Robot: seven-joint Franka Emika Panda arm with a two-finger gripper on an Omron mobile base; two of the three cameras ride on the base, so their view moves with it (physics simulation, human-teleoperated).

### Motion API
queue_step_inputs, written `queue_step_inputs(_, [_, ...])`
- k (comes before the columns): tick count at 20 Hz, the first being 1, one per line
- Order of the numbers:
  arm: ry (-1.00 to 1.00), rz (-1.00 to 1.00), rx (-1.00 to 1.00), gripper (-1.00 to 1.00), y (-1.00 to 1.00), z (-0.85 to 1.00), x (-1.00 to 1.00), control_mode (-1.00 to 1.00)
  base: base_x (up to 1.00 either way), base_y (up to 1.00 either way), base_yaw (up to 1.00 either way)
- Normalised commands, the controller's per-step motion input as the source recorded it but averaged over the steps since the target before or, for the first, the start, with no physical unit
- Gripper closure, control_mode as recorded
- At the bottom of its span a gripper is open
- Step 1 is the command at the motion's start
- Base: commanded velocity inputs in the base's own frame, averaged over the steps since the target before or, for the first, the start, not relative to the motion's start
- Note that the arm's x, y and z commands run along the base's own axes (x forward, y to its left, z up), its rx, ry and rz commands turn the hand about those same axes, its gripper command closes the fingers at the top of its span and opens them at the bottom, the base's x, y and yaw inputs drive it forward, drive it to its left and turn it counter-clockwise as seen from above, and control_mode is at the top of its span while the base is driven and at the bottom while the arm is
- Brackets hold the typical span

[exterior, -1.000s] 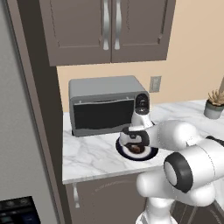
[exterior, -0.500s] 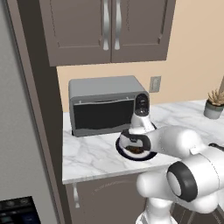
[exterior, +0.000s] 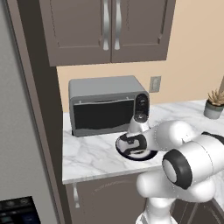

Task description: Place the chicken drumstick on the counter behind the older chicken drumstick on the same shelf of the fridge to maintain FIFO order. Close the fridge door when finished.

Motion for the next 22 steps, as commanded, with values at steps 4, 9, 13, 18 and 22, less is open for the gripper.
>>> queue_step_inputs(4, [0.00,0.00,0.01,-1.00,0.00,-0.63,-0.09,-1.00,0.00,0.00,0.00])
queue_step_inputs(9, [0.01,0.00,0.00,1.00,0.00,-0.78,-0.38,-1.00,0.00,0.00,0.00])
queue_step_inputs(13, [0.00,0.00,0.00,1.00,0.00,-0.16,-0.11,-1.00,0.00,0.00,0.00])
queue_step_inputs(18, [-0.18,0.00,0.01,1.00,-0.08,0.25,-0.34,-1.00,0.00,0.00,0.00])
queue_step_inputs(22, [-0.16,0.02,0.05,1.00,-0.11,0.81,-0.29,-1.00,0.00,0.00,0.00])
